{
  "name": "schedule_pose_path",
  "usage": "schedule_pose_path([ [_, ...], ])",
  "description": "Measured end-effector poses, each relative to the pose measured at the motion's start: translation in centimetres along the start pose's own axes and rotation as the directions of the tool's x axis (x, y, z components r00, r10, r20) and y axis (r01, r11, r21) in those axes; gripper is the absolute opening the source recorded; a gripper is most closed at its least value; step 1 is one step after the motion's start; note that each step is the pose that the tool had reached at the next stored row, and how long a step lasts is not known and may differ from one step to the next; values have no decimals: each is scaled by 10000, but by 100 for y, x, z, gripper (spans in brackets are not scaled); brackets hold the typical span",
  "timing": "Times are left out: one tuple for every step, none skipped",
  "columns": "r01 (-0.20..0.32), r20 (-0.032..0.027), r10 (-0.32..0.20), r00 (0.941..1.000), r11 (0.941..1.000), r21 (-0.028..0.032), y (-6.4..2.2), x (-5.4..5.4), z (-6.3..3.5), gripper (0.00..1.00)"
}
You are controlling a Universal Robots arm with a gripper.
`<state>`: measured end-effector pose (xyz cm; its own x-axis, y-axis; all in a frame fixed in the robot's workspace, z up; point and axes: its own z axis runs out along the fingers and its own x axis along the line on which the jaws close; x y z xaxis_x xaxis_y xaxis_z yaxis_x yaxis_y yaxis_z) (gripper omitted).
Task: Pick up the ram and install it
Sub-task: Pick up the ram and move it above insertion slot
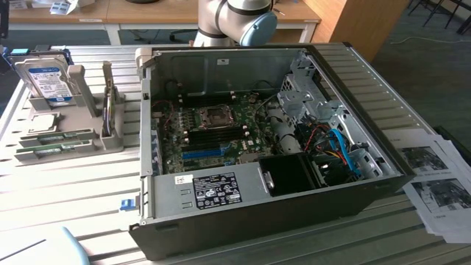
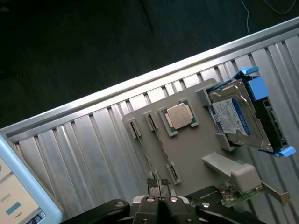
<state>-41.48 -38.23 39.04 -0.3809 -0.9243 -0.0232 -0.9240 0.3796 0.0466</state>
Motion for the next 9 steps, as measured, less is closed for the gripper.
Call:
schedule_pose_path([
  [173,-8,-173,9998,9998,-4,0,0,0,9],
  [345,-16,-345,9994,9994,-8,0,0,0,9],
  [513,-24,-513,9987,9987,-13,0,0,0,9],
  [687,-32,-687,9976,9976,-17,0,0,0,9],
  [880,-40,-880,9961,9961,-22,0,0,0,9],
  [1051,-47,-1051,9945,9945,-27,0,0,1,9],
  [1216,-55,-1216,9926,9926,-32,0,0,0,9],
  [1382,-62,-1382,9904,9904,-36,0,0,1,9],
  [1548,-69,-1548,9879,9879,-42,0,0,1,9],
])
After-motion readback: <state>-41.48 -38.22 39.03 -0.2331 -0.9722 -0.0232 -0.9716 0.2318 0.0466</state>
